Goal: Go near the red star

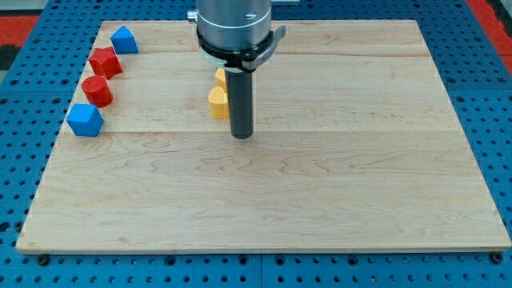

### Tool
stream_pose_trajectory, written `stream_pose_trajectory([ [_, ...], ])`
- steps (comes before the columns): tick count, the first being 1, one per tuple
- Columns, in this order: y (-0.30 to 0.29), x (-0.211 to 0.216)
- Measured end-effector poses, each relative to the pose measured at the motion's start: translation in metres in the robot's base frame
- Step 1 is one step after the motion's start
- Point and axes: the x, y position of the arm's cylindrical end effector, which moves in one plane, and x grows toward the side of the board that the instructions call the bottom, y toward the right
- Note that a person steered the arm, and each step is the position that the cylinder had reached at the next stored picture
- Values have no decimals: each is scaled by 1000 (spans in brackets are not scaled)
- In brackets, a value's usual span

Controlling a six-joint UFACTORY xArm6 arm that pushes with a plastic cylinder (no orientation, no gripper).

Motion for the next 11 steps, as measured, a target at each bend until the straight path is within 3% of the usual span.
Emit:
stream_pose_trajectory([
  [3, 2, 4],
  [4, -10, 69],
  [6, -201, 65],
  [7, -247, 55],
  [8, -274, 16],
  [11, -270, -105],
])
